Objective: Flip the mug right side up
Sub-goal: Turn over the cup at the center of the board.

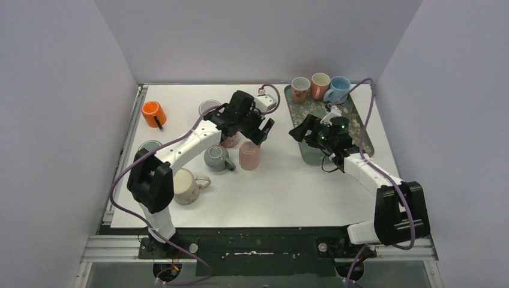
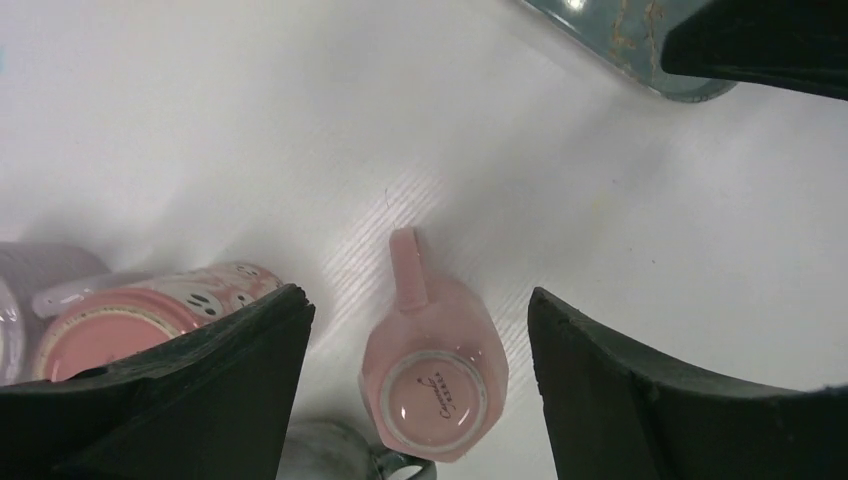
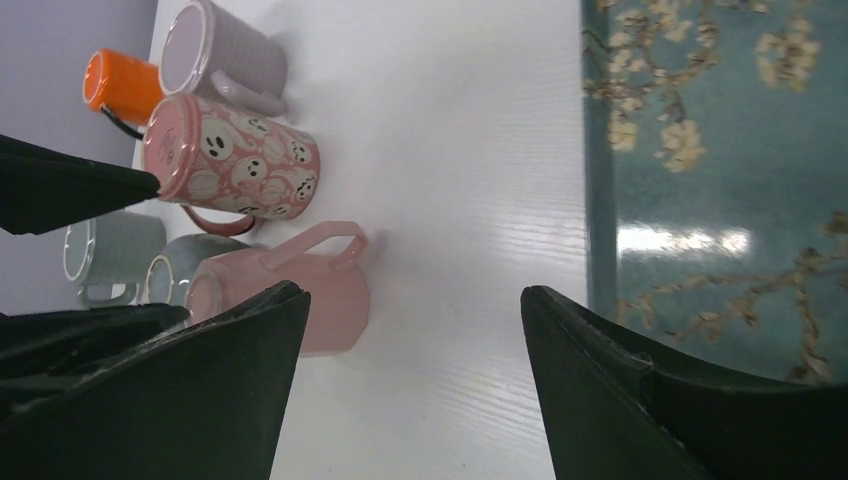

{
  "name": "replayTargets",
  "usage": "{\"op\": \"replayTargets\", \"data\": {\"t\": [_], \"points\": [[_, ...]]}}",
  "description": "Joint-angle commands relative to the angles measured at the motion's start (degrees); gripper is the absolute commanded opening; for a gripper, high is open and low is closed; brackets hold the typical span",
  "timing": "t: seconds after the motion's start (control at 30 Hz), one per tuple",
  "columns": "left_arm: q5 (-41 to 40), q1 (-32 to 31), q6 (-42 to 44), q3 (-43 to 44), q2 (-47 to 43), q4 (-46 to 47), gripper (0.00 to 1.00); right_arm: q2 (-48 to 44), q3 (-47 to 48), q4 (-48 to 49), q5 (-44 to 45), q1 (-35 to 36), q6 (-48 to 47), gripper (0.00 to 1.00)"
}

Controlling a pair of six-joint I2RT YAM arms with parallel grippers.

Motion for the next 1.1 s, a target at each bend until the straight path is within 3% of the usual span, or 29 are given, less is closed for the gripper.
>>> {"op": "replayTargets", "data": {"t": [0.0,0.13,0.53,1.07], "points": [[0.44,-0.08,2.07,10.01,5.08,-11.44,0.76,-6.40,-3.78,1.13,5.70,-2.82,1.62,0.80],[1.81,-0.44,3.79,16.31,11.38,-18.69,0.72,-11.42,-5.85,1.53,8.67,-3.95,1.45,0.83],[-0.52,-0.95,7.23,33.40,24.94,-31.04,0.59,-17.91,-8.10,4.28,6.31,-5.44,-0.18,0.85],[-3.65,-2.19,12.48,37.08,29.97,-38.03,0.59,-20.29,-6.97,2.01,5.55,-5.72,-0.95,0.86]]}}
